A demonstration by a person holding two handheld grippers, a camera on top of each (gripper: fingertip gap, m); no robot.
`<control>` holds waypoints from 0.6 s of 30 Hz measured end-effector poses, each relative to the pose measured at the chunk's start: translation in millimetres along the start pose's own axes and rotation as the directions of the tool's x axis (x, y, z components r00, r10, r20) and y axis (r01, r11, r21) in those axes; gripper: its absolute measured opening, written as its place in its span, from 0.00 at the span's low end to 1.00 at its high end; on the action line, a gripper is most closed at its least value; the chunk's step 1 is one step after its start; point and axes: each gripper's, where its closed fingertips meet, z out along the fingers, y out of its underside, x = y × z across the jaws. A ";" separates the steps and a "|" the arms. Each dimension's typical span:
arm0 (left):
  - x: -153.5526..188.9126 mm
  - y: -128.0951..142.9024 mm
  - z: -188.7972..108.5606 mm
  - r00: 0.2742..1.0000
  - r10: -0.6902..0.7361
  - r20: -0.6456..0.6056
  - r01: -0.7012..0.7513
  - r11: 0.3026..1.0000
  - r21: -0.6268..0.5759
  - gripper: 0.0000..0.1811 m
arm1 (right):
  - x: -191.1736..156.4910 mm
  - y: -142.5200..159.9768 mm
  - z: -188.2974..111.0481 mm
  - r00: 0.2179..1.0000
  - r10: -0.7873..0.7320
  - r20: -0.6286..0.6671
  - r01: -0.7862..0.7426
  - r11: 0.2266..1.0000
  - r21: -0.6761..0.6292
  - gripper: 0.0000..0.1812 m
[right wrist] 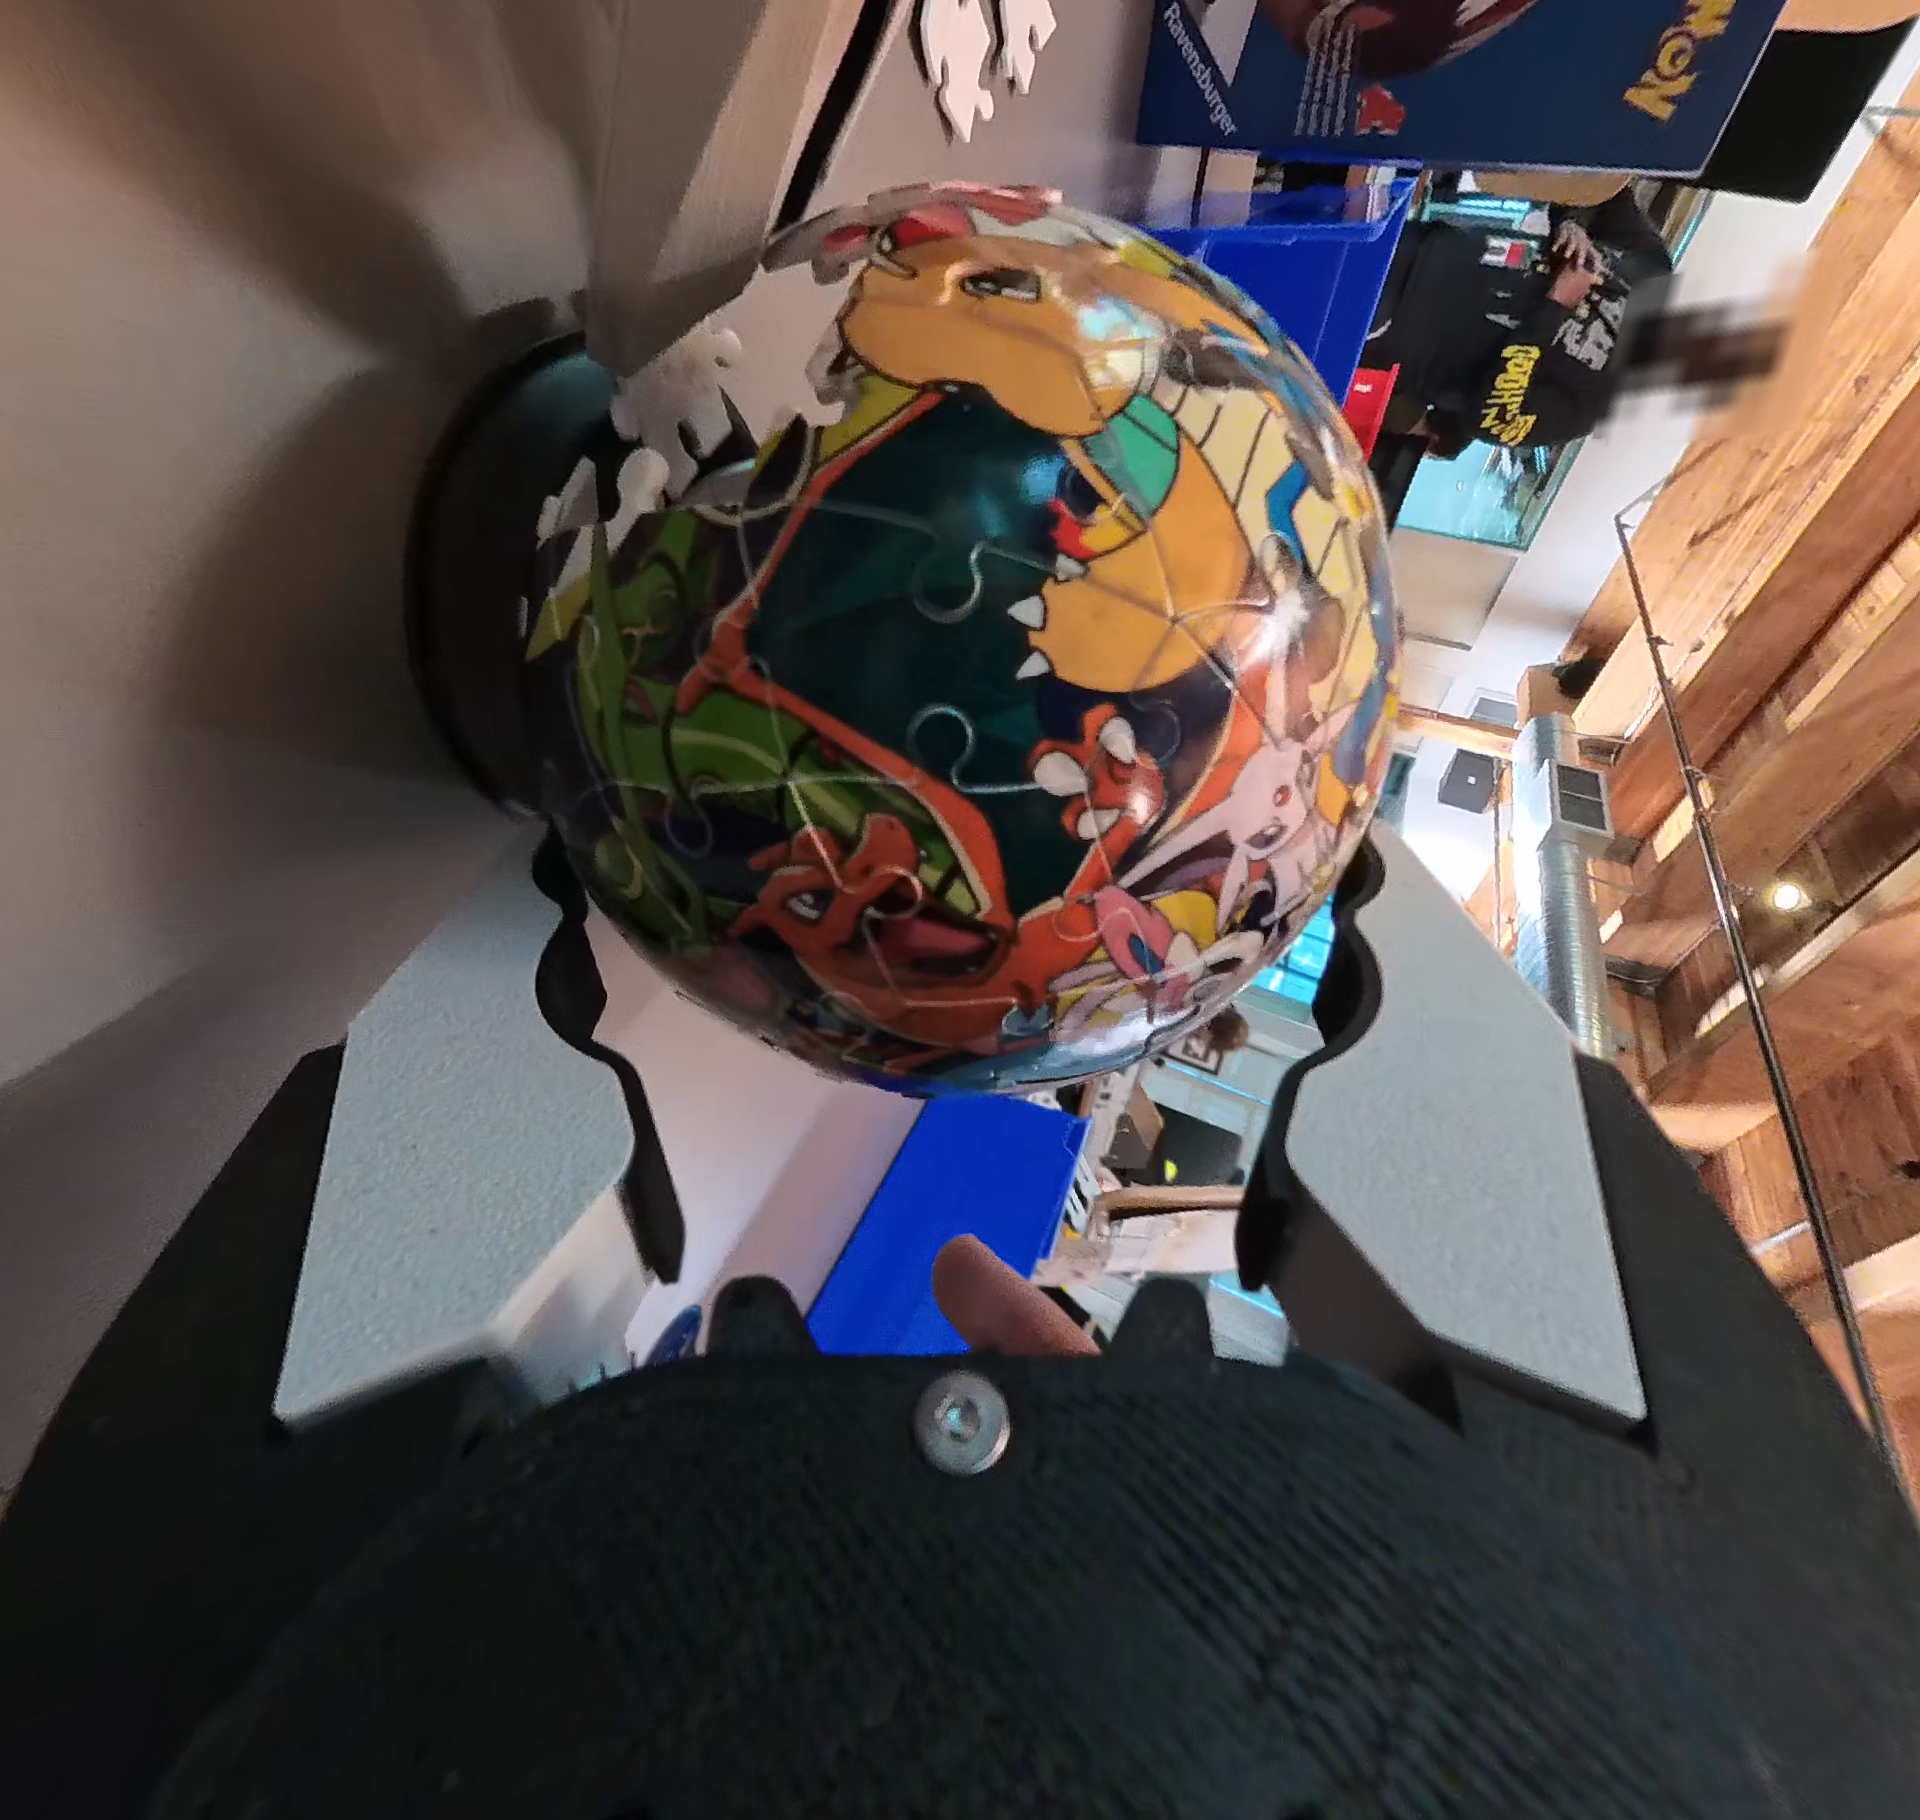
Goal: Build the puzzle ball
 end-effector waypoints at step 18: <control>2.0 -6.6 6.6 0.994 0.083 0.075 -0.084 0.996 0.013 0.14 | -1.8 -24.4 -1.9 0.950 0.058 0.308 -0.134 0.964 0.231 0.79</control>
